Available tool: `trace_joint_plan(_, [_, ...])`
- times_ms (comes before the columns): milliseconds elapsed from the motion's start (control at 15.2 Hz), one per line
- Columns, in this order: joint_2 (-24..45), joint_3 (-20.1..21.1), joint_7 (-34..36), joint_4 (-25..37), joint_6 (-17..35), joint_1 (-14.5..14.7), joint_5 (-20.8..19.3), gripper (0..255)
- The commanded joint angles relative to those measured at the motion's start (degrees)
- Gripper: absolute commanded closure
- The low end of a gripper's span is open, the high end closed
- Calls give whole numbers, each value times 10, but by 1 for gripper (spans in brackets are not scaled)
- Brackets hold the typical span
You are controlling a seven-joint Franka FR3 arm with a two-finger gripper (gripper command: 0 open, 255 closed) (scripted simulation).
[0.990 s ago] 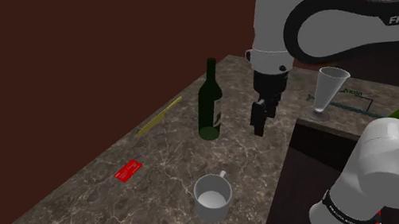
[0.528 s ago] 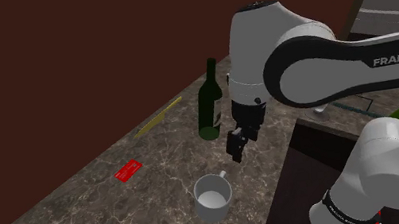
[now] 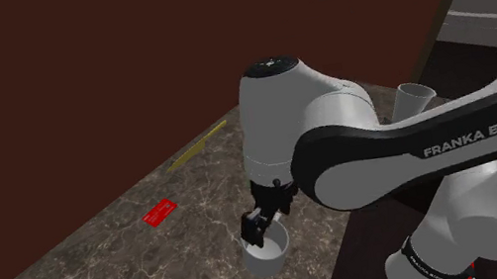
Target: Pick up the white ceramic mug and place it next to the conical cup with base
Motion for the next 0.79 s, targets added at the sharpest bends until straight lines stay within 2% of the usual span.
trace_joint_plan(0, [41, 32, 37, 17, 31, -9, -11, 0])
trace_joint_plan(198, [112, 84, 104, 48, 73, -28, -47, 0])
trace_joint_plan(726, [157, 104, 125, 18, 142, -39, -71, 0])
